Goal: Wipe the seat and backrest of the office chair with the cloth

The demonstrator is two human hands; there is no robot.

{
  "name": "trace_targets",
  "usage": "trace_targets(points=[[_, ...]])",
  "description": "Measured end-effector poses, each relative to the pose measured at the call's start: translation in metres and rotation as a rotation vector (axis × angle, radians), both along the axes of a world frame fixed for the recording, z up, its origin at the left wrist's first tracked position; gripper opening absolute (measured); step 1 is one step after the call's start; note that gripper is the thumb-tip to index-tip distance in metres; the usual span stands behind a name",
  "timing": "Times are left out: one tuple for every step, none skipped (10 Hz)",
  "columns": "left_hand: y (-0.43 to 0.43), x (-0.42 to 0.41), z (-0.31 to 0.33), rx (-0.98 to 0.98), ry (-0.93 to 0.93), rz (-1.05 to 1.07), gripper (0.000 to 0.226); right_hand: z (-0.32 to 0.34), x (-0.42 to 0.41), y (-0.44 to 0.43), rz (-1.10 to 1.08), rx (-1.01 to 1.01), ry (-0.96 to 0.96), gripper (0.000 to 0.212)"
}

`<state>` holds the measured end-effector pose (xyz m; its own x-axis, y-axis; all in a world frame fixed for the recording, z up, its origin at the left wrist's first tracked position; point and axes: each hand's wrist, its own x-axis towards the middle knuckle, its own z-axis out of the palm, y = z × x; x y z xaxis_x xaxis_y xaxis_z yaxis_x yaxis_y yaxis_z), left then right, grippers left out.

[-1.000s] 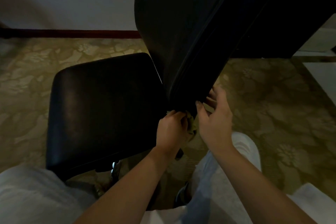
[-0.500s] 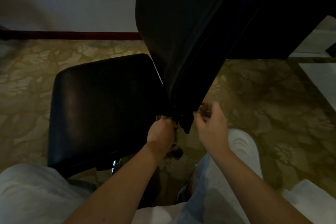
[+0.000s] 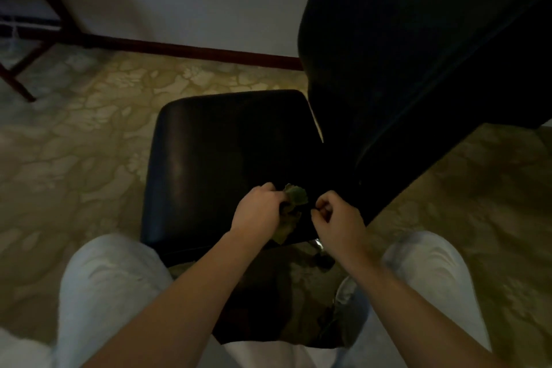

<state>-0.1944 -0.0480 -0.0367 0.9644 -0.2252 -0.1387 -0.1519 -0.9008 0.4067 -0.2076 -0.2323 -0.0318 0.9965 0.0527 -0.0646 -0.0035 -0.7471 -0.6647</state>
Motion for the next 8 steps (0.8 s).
trace_targets(points=[[0.027,0.013,-0.004,0.007,0.010,-0.021,0.039,-0.009,0.023,0.026,0.078,-0.073,0.044,0.008],[0.050,0.033,-0.008,0.051,-0.009,-0.043,0.041,-0.019,0.049,0.052,0.122,-0.146,0.020,0.016],[0.071,0.062,-0.009,0.094,-0.018,-0.072,0.042,-0.032,0.078,0.078,0.132,-0.237,0.022,0.023],[0.084,0.097,-0.012,0.116,-0.047,-0.110,0.039,-0.040,0.110,0.098,0.139,-0.272,0.090,0.025],[0.090,0.125,-0.014,0.136,-0.014,-0.119,0.040,-0.042,0.138,0.112,0.136,-0.294,0.164,0.023],[0.093,0.142,-0.017,0.176,0.157,-0.137,0.043,-0.029,0.159,0.122,0.119,-0.362,0.265,0.019],[0.095,0.152,-0.006,0.129,0.360,-0.121,0.047,-0.008,0.178,0.125,0.106,-0.382,0.382,0.017],[0.098,0.164,0.015,0.070,0.441,-0.117,0.054,0.028,0.196,0.124,0.085,-0.360,0.427,0.013]])
